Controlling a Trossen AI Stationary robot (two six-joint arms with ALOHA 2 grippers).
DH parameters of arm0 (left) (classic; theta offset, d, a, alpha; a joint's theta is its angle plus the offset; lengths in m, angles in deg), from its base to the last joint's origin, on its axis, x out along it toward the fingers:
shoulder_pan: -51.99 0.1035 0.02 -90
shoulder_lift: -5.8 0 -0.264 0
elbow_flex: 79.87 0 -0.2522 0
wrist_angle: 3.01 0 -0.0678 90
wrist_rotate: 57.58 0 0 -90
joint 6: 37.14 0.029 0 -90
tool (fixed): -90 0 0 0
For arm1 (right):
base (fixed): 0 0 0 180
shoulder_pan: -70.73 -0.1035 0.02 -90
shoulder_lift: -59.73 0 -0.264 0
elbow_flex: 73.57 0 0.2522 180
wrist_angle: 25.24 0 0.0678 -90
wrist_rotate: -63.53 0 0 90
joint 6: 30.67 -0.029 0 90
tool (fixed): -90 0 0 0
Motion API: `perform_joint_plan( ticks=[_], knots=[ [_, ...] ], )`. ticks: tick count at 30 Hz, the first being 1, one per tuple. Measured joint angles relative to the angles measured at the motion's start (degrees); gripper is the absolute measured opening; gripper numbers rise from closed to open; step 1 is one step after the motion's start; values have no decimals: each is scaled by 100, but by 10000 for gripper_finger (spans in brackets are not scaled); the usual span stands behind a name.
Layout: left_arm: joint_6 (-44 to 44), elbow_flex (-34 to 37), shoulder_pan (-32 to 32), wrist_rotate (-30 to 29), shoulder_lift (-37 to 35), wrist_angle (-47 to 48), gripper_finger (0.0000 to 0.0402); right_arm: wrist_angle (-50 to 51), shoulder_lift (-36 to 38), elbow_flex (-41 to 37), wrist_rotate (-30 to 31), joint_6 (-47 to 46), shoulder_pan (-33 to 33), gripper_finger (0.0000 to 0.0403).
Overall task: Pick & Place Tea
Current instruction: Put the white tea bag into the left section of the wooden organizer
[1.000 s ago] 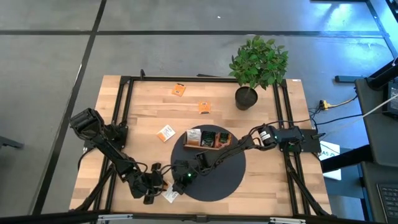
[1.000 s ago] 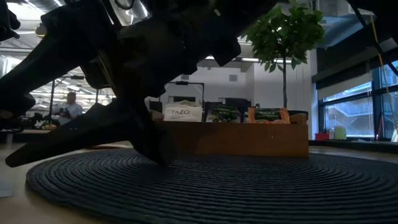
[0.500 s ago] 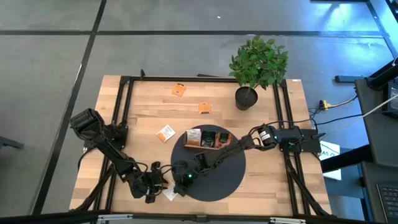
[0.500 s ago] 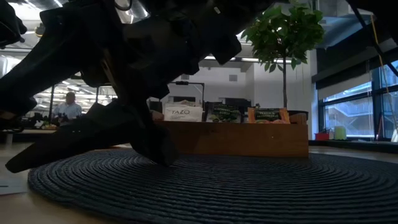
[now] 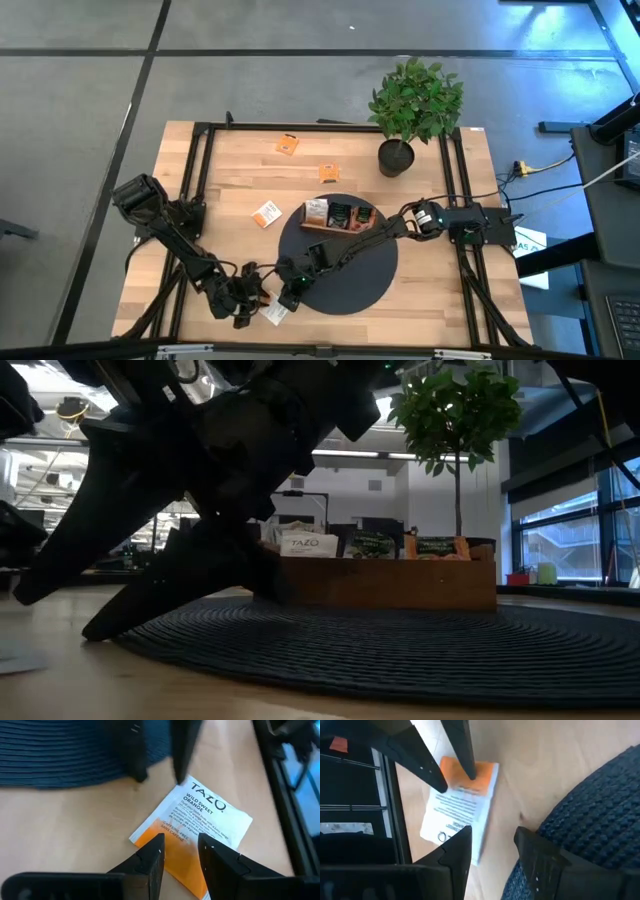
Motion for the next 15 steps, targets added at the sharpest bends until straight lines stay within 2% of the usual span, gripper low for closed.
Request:
perform_joint_plan(
  ticks=[15],
  knots=[
    [-593, 2, 261, -715, 0, 243, 116, 207, 7, 13, -275, -161, 0, 161]
  ],
)
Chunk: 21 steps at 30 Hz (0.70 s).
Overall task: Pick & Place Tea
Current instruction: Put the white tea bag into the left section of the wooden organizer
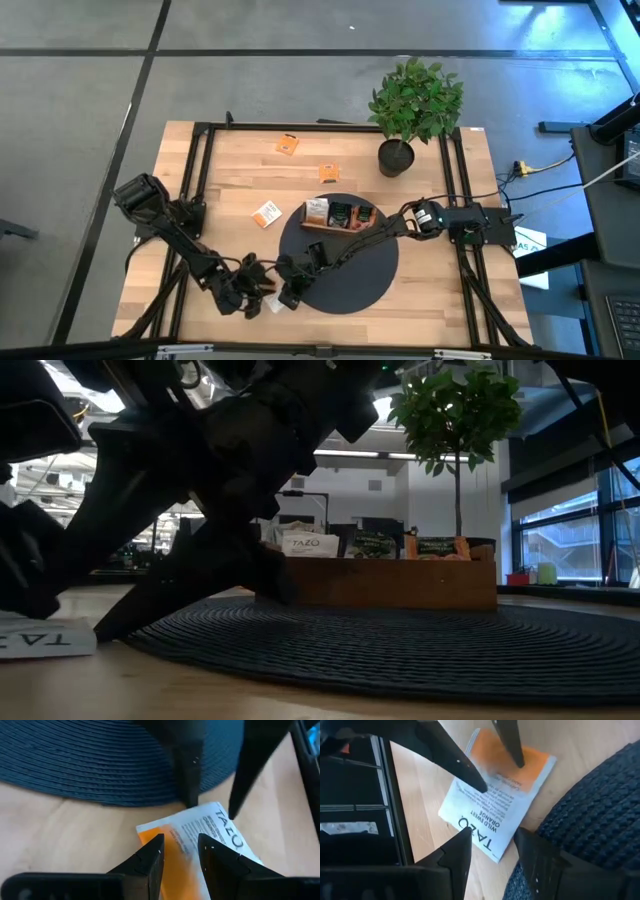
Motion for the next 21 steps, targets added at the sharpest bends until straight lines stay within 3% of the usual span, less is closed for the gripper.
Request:
perform_joint_plan(
  ticks=[4, 9, 21],
  knots=[
    [-141, 1, 38, -134, 0, 103, 116, -4, 0, 0, -11, -231, 0, 161],
    [-791, -7, 38, -75, -2, 232, 116, 12, 7, 0, -66, -1292, 37, 161],
    [-1861, -17, 1, -151, -17, 464, 116, -222, -5, -4, 207, -1512, 31, 161]
  ],
)
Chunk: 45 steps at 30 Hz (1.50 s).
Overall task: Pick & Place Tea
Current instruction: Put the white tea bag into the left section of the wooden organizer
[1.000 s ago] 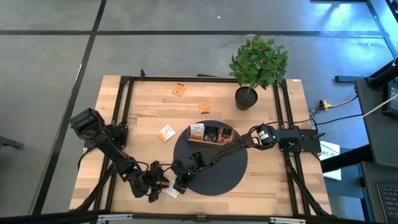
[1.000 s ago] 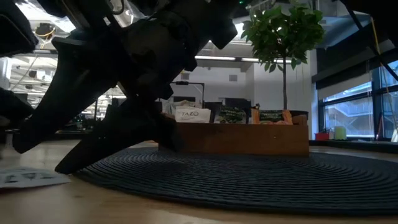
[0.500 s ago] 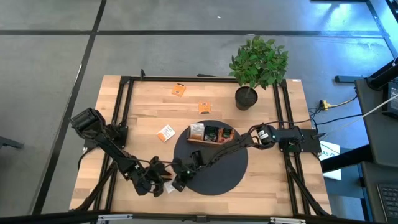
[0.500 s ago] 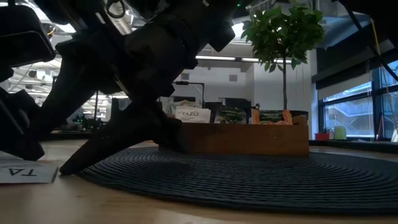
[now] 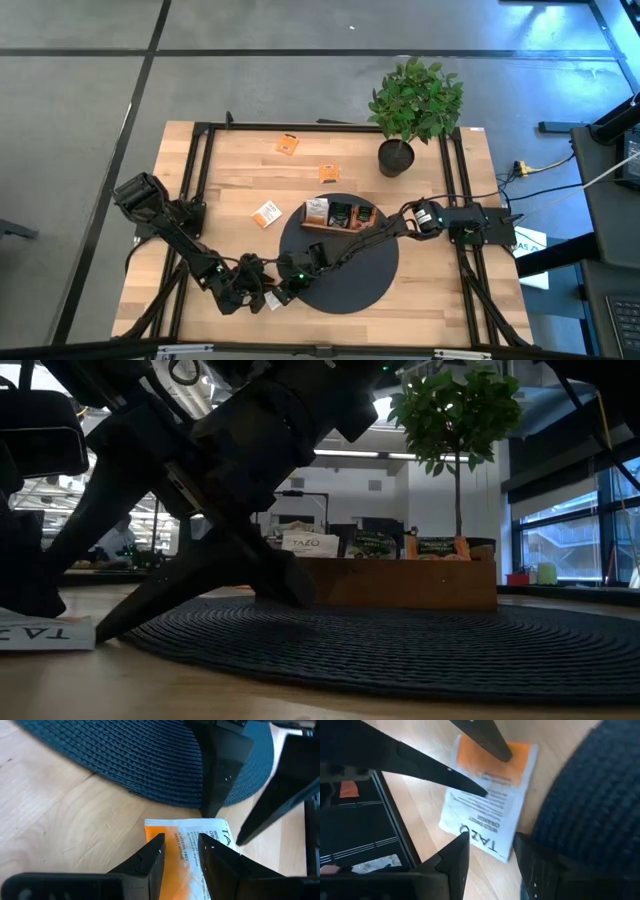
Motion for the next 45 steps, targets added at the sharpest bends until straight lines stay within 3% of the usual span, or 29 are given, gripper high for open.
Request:
perform_joint_plan(
  ticks=[4, 9, 15, 21, 26, 33, 40, 45],
  knots=[
    [53, -3, 0, -40, 0, 179, 116, -15, -6, 0, 155, 130, -6, 161],
    [888, 2, 16, -99, 4, 200, 116, -7, -6, 0, 179, 214, -7, 161],
    [22, 5, 180, -15, 4, 196, 116, -3, -6, 0, 206, 289, -5, 161],
    [-299, 8, 232, 2, 5, 185, 116, 45, -6, 2, 298, 141, -5, 158],
    [-326, 10, 232, 2, 9, 185, 116, 101, -39, 11, 315, 145, 0, 115],
    [-377, 13, 232, -10, 11, 184, 116, 100, -112, 13, 360, 375, 8, 13],
    [-95, 24, 210, -102, -86, 194, 116, 41, -113, 11, 235, 471, 30, 5],
    [896, 53, 214, -301, -409, 332, 116, 62, -115, 9, 170, 467, 28, 3]
  ],
)
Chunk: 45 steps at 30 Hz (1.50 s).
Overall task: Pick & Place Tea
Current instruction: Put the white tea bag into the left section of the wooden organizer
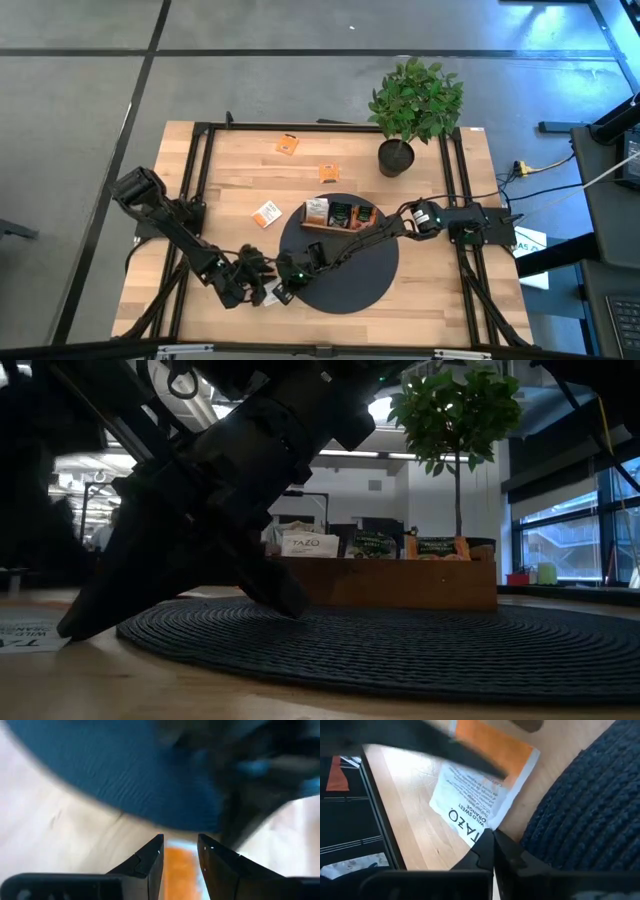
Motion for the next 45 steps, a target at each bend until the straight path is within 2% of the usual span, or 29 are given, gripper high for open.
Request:
perform_joint_plan(
  ticks=[3, 7, 10, 14, 23, 36, 40, 45],
  knots=[
    [1078, -14, 0, -7, -264, -52, 116, 4, 0, 0, -6, 0, 0, 3],
    [2798, -21, -1, 707, -427, -102, 116, 11, 0, 0, -20, -1, 0, 2],
    [3106, -27, 33, 1155, -355, -101, 116, 13, 0, 0, -37, -20, 4, 2],
    [3109, -30, 77, 1330, -117, -112, 116, -33, 0, -4, -46, -85, 7, 9],
    [2943, -51, 85, 1561, 132, -165, 116, -294, -11, -13, -109, 0, 7, 54],
    [1778, -51, 81, 1310, 146, -126, 116, -400, -7, -2, -84, -447, 2, 163],
    [1425, -49, 62, 1195, 158, -106, 116, -464, -4, 0, -67, -455, 0, 174],
    [954, -64, -17, 1011, 441, -179, 116, -560, -4, -7, -42, -463, -23, 169]
  ],
)
